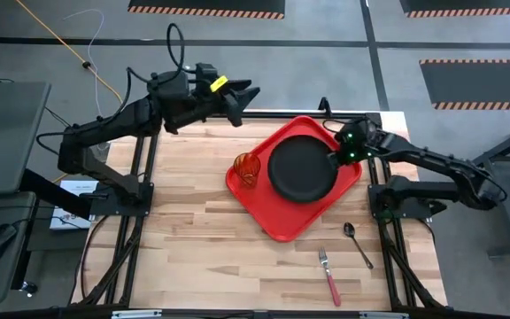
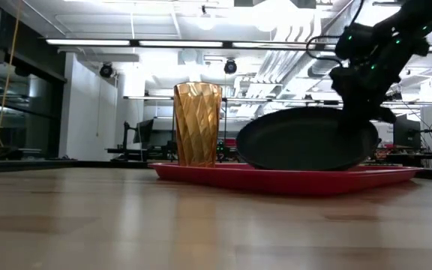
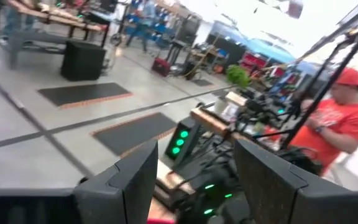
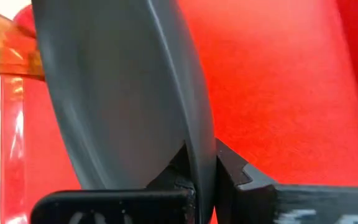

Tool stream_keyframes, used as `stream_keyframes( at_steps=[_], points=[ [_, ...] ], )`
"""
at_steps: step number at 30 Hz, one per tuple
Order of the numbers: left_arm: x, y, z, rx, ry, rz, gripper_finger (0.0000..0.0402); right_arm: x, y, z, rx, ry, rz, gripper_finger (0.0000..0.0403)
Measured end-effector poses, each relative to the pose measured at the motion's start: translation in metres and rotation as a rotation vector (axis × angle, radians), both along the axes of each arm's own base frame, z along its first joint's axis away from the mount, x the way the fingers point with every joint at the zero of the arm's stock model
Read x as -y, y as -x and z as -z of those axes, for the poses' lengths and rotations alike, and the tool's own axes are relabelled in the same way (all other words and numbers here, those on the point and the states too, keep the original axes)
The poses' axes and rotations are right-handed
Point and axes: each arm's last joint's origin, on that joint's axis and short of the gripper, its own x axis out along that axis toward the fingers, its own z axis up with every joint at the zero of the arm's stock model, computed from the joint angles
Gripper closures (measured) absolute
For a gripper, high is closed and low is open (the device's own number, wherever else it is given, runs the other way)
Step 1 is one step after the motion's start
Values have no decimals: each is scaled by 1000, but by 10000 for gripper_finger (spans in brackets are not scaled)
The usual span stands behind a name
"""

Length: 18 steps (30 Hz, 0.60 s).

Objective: Pick and place plate/cup/fork/spoon on tray
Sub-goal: Put the black plate on the orange serving tray to the bottom right of the brown cup

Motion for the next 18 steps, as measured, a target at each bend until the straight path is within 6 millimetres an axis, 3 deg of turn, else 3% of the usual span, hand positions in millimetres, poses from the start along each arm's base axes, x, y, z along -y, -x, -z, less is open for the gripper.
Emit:
stream_keyframes(
  at_steps=[7,18],
  points=[
    [12,-2,-3,27,-4,40,202,7,-9,17,-83,-58,13,394],
    [15,-3,-3,20,-19,60,202,14,-11,26,-167,-3,98,292]
  ],
)
